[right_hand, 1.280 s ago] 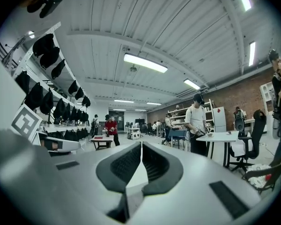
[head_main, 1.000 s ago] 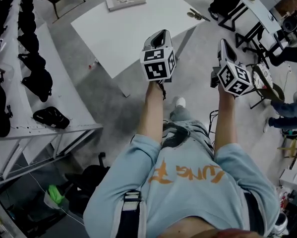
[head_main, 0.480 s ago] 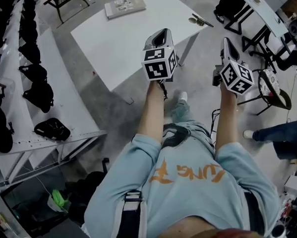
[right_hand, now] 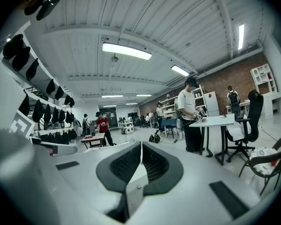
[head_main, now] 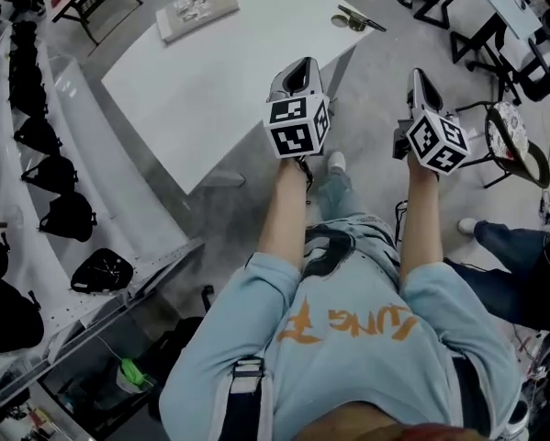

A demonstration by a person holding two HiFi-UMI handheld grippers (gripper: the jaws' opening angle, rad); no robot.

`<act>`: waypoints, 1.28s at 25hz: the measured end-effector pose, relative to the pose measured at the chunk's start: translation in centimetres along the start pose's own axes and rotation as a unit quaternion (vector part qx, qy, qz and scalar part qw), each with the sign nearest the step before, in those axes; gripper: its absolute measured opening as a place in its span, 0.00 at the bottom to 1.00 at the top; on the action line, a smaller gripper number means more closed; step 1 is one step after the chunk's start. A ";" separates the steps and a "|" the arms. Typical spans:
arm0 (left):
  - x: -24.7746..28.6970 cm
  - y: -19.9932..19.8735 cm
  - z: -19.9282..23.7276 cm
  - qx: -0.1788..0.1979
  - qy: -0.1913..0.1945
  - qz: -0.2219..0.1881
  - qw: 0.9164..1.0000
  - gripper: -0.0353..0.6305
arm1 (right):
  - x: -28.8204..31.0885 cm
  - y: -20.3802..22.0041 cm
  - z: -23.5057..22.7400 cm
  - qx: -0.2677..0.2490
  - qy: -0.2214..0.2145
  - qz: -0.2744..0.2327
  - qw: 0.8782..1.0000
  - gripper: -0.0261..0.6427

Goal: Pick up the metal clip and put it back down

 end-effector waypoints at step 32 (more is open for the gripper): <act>26.5 1.6 -3.7 -0.007 -0.014 0.112 0.994 0.07 | 24.1 -0.4 -13.0 -0.031 -0.071 0.100 0.992 0.08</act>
Point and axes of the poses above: the fingertips, and each gripper's own axes: x forward along the fingers, z to its left, y out of its underside, the point moved 9 cm from there along -x, backward along the fingers, and after that the axes turned 7 degrees about x, right-handed, at the moved point
